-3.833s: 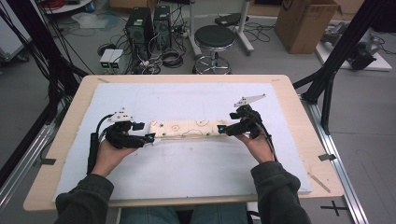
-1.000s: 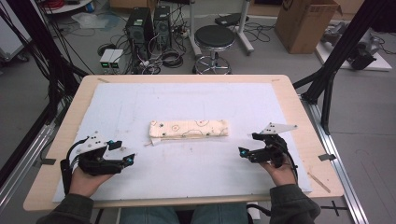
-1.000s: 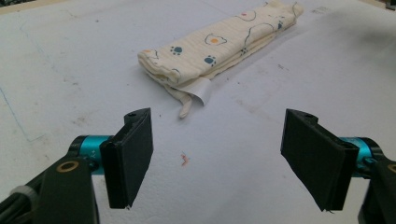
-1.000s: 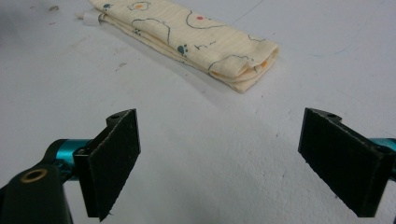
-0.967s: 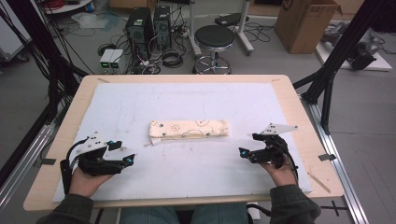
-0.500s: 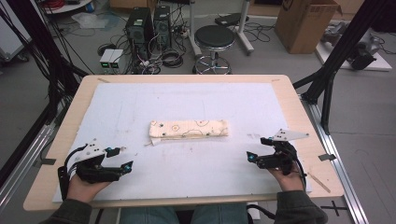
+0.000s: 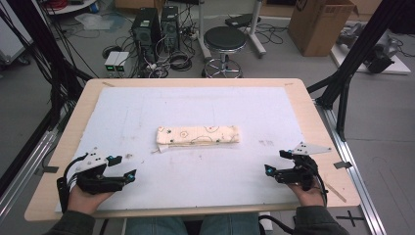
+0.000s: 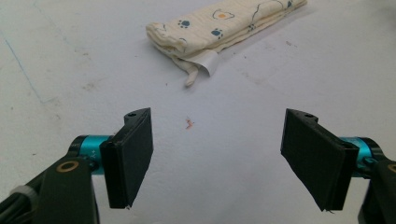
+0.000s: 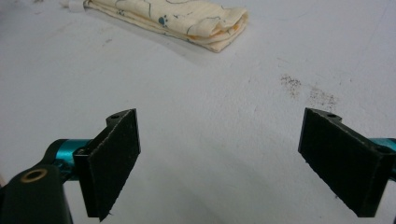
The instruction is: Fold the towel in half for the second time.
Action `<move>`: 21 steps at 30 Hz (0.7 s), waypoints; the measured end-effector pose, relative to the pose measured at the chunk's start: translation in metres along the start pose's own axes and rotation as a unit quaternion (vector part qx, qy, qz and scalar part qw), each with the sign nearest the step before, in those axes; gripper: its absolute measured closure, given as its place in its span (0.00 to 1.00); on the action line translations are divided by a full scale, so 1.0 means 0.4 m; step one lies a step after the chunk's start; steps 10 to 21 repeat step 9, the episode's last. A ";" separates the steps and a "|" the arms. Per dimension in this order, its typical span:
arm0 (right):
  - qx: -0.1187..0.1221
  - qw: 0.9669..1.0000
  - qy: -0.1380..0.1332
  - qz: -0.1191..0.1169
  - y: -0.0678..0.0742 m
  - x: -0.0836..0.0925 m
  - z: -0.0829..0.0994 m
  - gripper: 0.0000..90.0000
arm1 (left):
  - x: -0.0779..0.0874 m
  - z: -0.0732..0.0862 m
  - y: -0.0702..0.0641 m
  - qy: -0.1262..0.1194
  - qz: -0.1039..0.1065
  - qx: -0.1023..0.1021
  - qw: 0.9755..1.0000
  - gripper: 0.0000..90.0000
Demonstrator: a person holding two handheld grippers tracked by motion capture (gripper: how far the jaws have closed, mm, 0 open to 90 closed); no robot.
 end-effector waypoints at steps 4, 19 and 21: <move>0.002 1.000 0.006 0.000 0.001 -0.009 0.001 0.13 | -0.004 0.003 0.002 0.001 -0.004 0.004 1.000 0.29; 0.011 1.000 0.011 -0.004 0.009 -0.023 -0.001 0.13 | -0.010 0.002 0.002 0.000 -0.005 0.004 1.000 0.29; 0.011 1.000 0.011 -0.004 0.009 -0.023 -0.001 0.13 | -0.010 0.002 0.002 0.000 -0.005 0.004 1.000 0.29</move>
Point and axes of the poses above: each handheld gripper's, and its own axes: x roughly backward along the jaws, z roughly out of its underside, y roughly to its left, the point moved 3 cm from there along -x, roughly forward along the jaws, and after that the axes turned 6 degrees about y, right-handed, at the moved point
